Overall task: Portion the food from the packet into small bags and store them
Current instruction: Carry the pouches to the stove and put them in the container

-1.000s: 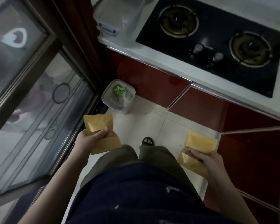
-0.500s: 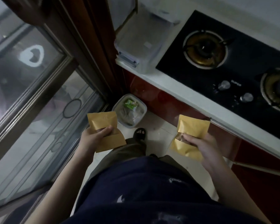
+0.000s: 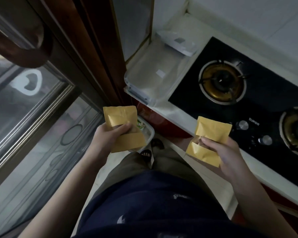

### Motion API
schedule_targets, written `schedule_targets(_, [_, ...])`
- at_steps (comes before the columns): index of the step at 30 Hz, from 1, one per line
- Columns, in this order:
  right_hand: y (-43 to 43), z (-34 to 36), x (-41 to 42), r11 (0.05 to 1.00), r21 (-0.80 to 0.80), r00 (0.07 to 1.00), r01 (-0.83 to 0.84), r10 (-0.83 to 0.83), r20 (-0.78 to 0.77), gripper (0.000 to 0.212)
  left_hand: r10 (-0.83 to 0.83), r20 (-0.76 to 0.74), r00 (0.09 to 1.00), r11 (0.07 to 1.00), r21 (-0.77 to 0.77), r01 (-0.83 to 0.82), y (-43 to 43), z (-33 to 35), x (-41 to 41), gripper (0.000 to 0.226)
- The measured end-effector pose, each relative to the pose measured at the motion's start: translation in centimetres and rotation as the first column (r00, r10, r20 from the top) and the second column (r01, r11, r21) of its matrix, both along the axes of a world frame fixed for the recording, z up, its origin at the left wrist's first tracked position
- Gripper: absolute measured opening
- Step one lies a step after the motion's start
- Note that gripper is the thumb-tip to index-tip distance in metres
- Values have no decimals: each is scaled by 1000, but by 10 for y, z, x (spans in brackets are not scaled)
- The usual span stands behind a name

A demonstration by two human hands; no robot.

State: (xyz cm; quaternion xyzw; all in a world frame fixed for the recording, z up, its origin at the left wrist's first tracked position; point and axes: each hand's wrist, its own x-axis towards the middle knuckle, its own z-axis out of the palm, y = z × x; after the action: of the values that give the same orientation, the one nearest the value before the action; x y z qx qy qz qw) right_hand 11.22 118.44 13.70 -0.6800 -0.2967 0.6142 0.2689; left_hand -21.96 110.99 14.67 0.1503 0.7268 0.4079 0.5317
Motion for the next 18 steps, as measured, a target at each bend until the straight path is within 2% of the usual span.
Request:
schedule_targets(4, [49,9,-20,994,50,993,-97,100,-55,31,72,57,996,997,-2,-72,25,9,9,39])
schedule_targets(8, [110,29,-53,937,232,951,-261,291,-102,16,162,118,980,986,16,-165,56,19,20,38])
schedule_targets(10, [143,39,-73,886,338,934,-317,354,-52,17,179,146,973,982,34,-185,77,26,26,48])
schedule_targets(11, [159,42,-84,851,387,928,-353,370,33,21,178,150,973,982,42,-186,90,29,29,51])
schedule_targets(12, [176,43,-95,800,432,908,-416,389,153,27,172,147,974,982,55,-182,102,33,33,50])
schedule_targets(14, [203,44,-118,640,493,807,-589,431,404,34,154,93,984,983,83,-162,128,36,39,38])
schedule_targets(16, [225,38,-140,457,507,683,-730,474,555,31,121,-47,991,989,87,-117,153,34,42,29])
schedule_targets(18, [238,25,-161,312,416,520,-854,518,679,29,71,-223,972,997,50,-61,175,28,43,17])
